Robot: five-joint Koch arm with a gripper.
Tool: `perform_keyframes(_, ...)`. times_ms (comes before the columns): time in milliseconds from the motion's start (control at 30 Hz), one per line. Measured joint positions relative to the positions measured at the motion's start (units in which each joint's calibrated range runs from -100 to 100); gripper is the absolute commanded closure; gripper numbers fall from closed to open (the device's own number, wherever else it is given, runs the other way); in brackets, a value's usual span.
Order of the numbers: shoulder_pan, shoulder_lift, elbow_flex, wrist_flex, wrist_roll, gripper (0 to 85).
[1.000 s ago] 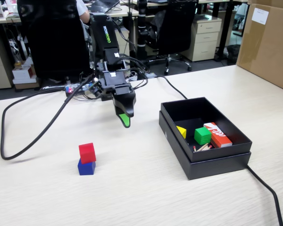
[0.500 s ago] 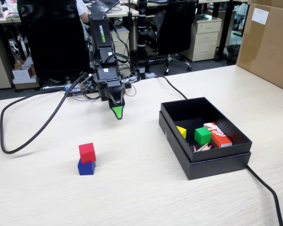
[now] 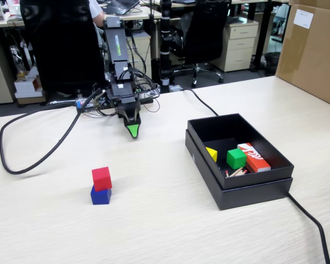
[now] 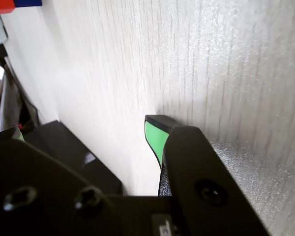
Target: Put the red cube on top of the blue cube
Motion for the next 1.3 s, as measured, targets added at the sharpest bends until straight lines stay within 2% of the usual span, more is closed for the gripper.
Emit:
perform_keyframes(267, 0.8, -0.8, -2.5, 2.6, -0.3, 36.7)
perform_keyframes(500, 2.5, 4.7, -2.7, 3.3, -2.1, 37.9)
perform_keyframes(1300, 2.7, 5.8, -2.7, 4.1, -2.1, 36.7)
